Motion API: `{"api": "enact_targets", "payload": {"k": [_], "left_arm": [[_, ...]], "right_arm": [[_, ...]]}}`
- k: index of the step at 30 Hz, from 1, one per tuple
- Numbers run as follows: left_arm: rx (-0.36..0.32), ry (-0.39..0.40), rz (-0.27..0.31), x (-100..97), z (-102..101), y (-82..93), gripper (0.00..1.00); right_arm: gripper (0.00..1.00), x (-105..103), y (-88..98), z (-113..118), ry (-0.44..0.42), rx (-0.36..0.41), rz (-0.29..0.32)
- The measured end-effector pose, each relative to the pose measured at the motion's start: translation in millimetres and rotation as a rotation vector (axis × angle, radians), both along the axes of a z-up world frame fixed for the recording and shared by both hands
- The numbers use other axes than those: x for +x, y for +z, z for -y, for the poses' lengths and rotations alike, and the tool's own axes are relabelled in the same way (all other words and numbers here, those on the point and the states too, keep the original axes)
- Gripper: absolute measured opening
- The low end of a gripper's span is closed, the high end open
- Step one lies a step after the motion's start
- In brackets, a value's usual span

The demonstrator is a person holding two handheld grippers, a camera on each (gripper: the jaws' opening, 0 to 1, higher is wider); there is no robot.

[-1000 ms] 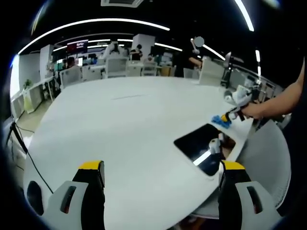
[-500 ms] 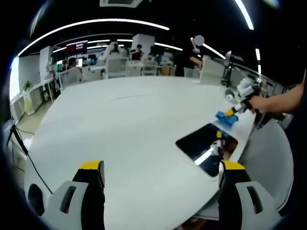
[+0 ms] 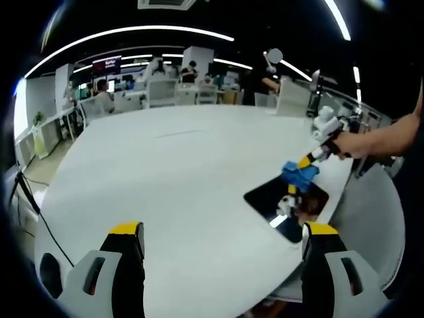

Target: Wipe the mirror surface with the cleaning cloth until all visible marks leave the cleaned area.

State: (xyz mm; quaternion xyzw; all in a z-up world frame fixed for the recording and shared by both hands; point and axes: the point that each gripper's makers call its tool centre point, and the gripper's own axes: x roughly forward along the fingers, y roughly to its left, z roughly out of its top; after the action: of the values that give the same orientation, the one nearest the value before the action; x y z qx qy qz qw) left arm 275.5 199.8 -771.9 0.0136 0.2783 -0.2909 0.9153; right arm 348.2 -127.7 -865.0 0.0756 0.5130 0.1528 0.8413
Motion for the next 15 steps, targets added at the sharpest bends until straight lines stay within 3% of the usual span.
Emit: {"api": "enact_targets", "payload": {"k": [1, 2, 5, 11, 13, 15], "left_arm": [[0.000, 0.003, 0.000, -1.1, -1, 0.2, 0.99], [0.000, 0.006, -0.001, -2.2, -3, 0.1, 0.99], [-0.002, 0.016, -0.007, -4.2, -6, -2.6, 0.99], [-0.010, 0.015, -0.012, -6.4, -2, -6.2, 0.99], [-0.014, 0.013, -0.013, -6.6, 0, -6.6, 0.99], [-0.019, 0.013, -0.013, -6.7, 1, -7.8, 0.99]], "right_arm": [[0.00, -5, -6.3, -1, 0.023, -0.036, -0.013], [0.00, -1, -3.4, -2, 0.020, -0.047, 0.019], [0.00, -2, -2.4, -8, 0.035, -0.064, 0.007], [0.00, -3, -2.8, -39, 0.102, -0.079, -0.020], [0.00, -2, -3.0, -46, 0.152, -0.148, -0.025], [0.00, -1, -3.2, -58, 0.171, -0.140, -0.025]]}}
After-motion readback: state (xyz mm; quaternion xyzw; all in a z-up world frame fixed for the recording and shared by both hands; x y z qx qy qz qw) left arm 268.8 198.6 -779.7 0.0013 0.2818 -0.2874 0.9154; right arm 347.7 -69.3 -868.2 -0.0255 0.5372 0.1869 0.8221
